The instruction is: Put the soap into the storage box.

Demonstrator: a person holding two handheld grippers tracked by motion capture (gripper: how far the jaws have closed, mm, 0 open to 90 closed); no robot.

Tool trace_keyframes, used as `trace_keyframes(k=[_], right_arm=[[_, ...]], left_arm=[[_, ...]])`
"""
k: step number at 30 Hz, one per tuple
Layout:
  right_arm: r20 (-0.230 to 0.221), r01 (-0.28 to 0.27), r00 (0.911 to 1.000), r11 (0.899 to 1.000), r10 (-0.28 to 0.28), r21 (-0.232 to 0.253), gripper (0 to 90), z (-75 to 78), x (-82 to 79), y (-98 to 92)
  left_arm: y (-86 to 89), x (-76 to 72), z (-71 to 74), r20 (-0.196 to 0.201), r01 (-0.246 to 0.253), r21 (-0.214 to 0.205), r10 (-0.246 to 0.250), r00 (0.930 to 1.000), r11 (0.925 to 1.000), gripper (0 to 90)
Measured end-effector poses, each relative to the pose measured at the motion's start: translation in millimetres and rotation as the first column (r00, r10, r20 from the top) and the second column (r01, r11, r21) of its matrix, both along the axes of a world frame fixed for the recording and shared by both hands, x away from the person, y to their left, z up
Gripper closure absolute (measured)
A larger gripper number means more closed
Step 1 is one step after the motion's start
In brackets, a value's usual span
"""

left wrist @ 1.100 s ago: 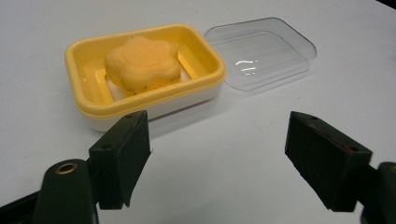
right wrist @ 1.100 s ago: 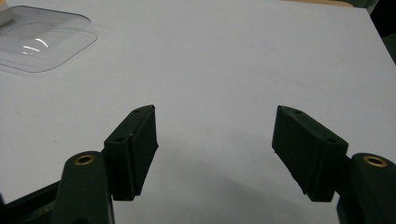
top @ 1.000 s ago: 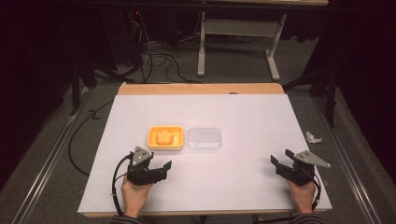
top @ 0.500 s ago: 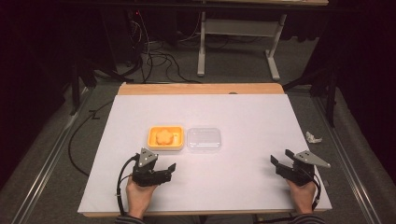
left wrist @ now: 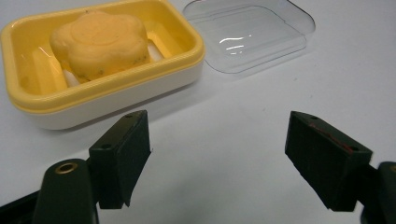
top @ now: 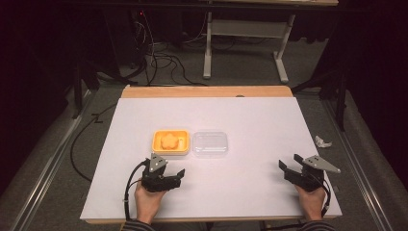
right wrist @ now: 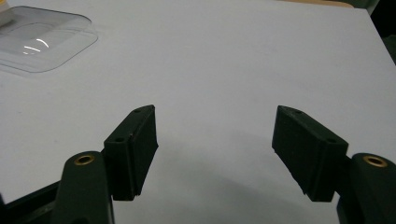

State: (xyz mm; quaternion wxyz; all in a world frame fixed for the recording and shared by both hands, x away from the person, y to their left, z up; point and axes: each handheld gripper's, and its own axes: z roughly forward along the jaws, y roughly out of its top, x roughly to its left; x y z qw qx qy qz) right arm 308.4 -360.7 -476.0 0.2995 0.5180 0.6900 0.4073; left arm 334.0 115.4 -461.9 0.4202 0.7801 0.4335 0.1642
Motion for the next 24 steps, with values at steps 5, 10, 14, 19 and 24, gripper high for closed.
trace_keyframes(k=[5,10,14,19,24], right_arm=[[0.000,0.000,1.0000,1.000,0.000,0.000,31.4,0.0,0.0,0.0],[0.001,-0.001,1.0000,1.000,0.001,-0.001,31.4,0.0,0.0,0.0],[0.000,-0.001,1.0000,1.000,0.001,0.000,31.4,0.0,0.0,0.0],[0.000,-0.001,1.0000,1.000,0.001,-0.001,31.4,0.0,0.0,0.0],[0.001,0.000,1.0000,1.000,0.000,0.000,31.4,0.0,-0.2,0.0]], left_arm=[[-2.5,1.2,-3.2,0.000,0.003,0.004,-0.003,1.0000,1.0000,22.8],[-5.5,2.5,-6.6,0.000,0.007,0.009,-0.007,1.0000,0.9999,22.9],[-8.4,4.0,-9.0,0.007,0.010,0.013,-0.010,0.9999,0.9999,22.9],[-11.6,6.3,-13.2,0.011,0.018,0.023,-0.018,0.9998,0.9996,22.9],[-15.7,7.8,-17.1,0.020,0.019,0.023,-0.020,0.9996,0.9995,22.7]])
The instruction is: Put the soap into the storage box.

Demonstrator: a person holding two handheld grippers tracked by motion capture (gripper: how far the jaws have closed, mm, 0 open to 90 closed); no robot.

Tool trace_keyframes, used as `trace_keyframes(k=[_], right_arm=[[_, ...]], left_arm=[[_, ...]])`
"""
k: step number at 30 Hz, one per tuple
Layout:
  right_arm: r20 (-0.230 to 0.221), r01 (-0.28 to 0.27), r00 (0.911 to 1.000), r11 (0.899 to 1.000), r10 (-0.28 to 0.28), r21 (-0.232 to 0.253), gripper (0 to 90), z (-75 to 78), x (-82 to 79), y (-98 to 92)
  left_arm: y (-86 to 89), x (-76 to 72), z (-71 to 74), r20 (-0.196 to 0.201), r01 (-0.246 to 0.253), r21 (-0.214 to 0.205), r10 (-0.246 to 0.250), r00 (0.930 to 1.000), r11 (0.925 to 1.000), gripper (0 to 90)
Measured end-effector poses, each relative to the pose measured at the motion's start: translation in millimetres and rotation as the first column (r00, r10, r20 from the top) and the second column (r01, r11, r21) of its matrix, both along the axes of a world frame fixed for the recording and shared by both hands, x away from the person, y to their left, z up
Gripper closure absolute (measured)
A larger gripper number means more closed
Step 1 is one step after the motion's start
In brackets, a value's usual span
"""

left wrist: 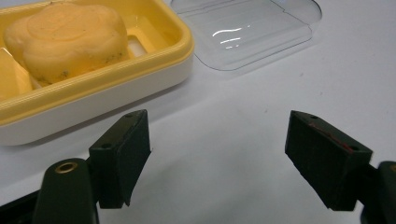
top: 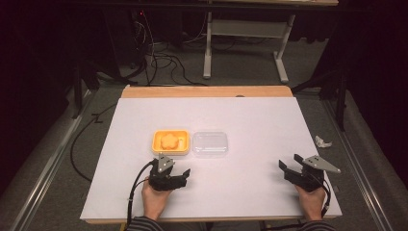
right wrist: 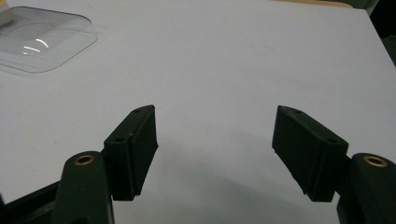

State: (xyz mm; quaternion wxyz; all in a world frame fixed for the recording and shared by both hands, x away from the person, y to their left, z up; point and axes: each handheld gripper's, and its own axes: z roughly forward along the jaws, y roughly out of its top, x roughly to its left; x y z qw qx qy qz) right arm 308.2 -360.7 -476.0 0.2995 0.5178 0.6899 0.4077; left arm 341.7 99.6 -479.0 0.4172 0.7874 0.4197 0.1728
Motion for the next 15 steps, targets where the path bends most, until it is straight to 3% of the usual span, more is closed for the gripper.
trace_keyframes(k=[4,15], right_arm=[[0.000,0.001,1.0000,1.000,-0.001,0.001,31.4,0.1,-0.2,-0.1],[-0.003,0.000,1.0000,1.000,0.000,0.000,31.3,-0.1,0.3,0.0]], left_arm=[[-4.0,0.7,-3.8,0.022,0.000,0.011,0.000,0.9998,0.9999,22.5],[-4.3,0.2,-4.1,0.024,-0.002,0.020,0.001,0.9997,0.9998,22.3]])
